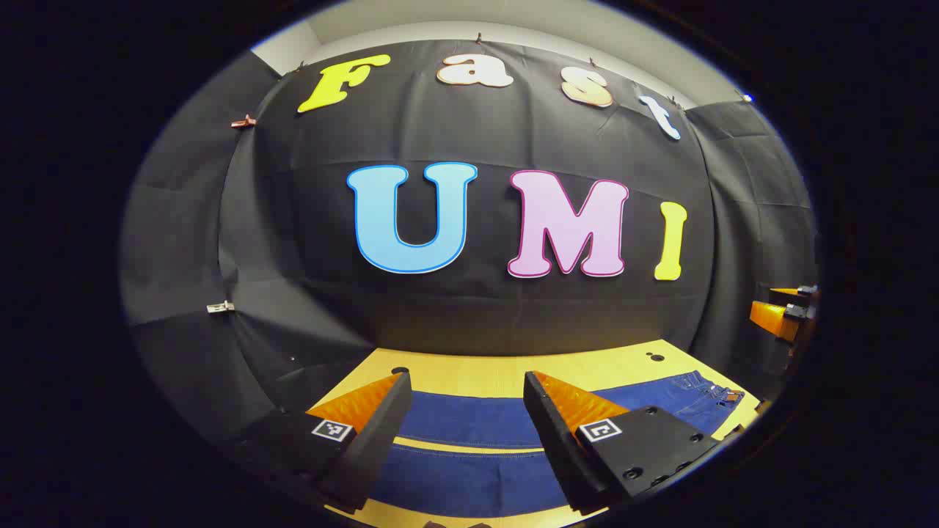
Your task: Grasp the waist and the cuffs of the jeans and fold them to make the two legs overlap; first hold the waist and fold one-third of the jeans toward the cuffs, then hold the cuffs and fold the remaining one-third in the same direction to finish folding.
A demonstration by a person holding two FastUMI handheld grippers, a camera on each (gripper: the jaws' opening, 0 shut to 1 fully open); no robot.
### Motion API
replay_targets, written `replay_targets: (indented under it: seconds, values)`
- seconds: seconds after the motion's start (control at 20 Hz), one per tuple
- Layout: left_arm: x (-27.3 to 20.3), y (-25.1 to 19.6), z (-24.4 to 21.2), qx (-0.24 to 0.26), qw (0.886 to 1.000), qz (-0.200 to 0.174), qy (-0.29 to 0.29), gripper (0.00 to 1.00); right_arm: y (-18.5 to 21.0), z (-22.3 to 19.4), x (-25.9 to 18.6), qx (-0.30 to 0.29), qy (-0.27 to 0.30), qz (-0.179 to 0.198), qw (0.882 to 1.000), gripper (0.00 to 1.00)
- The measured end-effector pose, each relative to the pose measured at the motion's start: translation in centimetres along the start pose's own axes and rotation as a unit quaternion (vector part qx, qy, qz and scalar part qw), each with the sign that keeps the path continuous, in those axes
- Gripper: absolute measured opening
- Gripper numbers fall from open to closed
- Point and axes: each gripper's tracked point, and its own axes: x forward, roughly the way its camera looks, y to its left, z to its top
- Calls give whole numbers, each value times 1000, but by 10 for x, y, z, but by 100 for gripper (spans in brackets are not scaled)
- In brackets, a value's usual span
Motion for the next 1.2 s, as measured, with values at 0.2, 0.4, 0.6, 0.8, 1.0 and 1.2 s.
replay_targets:
  seconds: [0.2,0.4,0.6,0.8,1.0,1.2]
  values:
    - [-1,-7,-3,-14,1000,-1,2,96,-4,-1,-2,-1,1,-5,1000,94]
    - [2,-10,-4,-15,1000,-1,0,96,-9,-3,-5,-6,1,-11,1000,96]
    - [3,-4,4,-30,999,-2,-12,96,-16,-1,-7,-7,-2,-23,1000,94]
    - [7,3,6,-14,1000,1,-14,96,-20,-3,-7,-12,-1,-24,1000,94]
    - [13,22,3,56,998,-9,-14,96,-34,-5,7,-47,-2,-9,999,96]
    - [22,56,-17,131,991,-10,7,98,-70,-20,24,-109,16,-21,994,96]
